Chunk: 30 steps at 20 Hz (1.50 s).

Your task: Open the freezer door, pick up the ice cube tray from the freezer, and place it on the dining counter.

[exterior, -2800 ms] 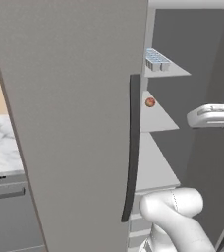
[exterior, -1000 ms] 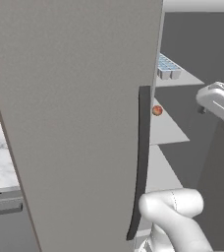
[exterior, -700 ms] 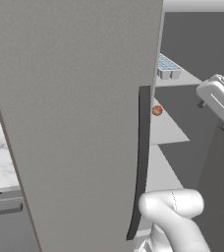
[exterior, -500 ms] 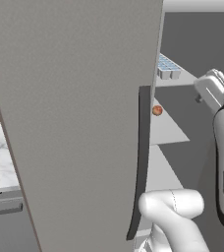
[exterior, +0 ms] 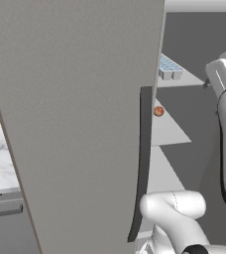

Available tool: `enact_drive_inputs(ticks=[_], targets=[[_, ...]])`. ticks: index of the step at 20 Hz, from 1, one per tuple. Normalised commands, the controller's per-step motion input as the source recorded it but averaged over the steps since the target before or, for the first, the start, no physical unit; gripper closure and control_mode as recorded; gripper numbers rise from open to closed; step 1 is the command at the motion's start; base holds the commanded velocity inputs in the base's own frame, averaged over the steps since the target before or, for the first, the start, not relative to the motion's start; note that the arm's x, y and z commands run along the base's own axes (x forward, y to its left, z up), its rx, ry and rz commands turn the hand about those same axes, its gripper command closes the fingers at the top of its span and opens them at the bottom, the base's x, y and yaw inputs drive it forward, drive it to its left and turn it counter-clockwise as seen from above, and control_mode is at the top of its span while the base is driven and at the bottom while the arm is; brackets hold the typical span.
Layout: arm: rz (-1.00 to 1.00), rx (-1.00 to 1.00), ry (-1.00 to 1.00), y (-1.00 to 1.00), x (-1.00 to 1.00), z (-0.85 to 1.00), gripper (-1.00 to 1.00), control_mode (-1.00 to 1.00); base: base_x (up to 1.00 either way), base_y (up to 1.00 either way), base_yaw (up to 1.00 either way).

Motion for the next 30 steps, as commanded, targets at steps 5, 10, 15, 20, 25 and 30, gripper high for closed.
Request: enact_drive_inputs(ticks=[5, 10, 15, 20, 25, 30], targets=[[0.00, 0.07, 0.01, -0.06, 0.25, 0.17, -1.00, -1.00, 0.00, 0.00, 0.00], [0.00, 0.01, 0.00, 0.00, 0.35, 0.00, -1.00, -1.00, 0.00, 0.00, 0.00], [0.00, 0.02, 0.00, 0.00, 0.49, 0.00, -1.00, -1.00, 0.00, 0.00, 0.00], [0.00, 0.02, 0.00, 0.00, 0.59, 0.00, -1.00, -1.00, 0.00, 0.00, 0.00], [0.00, 0.02, 0.00, 0.00, 0.60, 0.00, -1.00, -1.00, 0.00, 0.00, 0.00], [0.00, 0.04, 0.00, 0.00, 0.66, 0.00, -1.00, -1.00, 0.00, 0.00, 0.00]])
